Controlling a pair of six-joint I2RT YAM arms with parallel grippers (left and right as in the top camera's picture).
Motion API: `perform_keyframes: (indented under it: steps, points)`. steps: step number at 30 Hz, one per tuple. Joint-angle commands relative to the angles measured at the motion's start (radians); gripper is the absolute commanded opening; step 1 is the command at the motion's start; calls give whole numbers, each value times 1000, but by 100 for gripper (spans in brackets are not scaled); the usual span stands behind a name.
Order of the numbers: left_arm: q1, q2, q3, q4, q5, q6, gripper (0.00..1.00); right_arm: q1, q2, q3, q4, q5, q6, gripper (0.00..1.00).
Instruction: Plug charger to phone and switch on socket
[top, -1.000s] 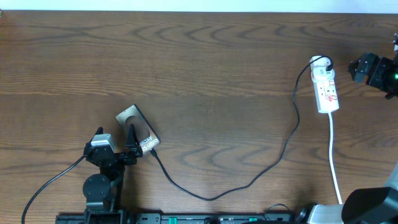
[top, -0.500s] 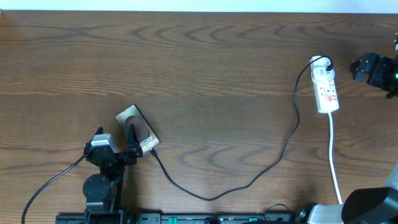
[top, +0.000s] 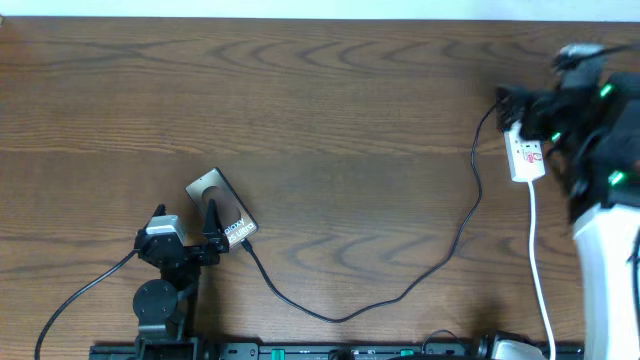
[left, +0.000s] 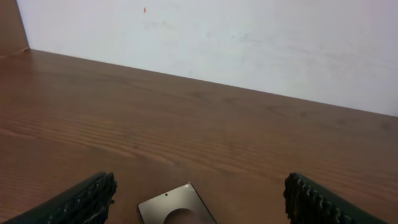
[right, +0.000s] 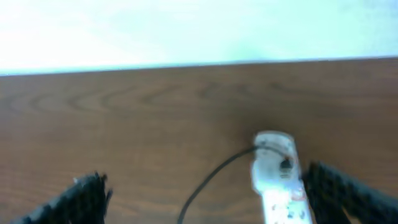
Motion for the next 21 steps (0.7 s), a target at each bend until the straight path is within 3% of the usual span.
perform_keyframes:
  steps: [1, 13, 21]
  points:
    - [6, -6, -11, -47, -21, 9, 88, 60, -108, -178, 113, 3, 2, 99]
    - [6, -6, -11, -47, -21, 9, 88, 146, -555, -800, 536, -1, 6, 99]
    - [6, -6, -11, -47, -21, 9, 88, 147, -913, -1059, 567, -1, 5, 99]
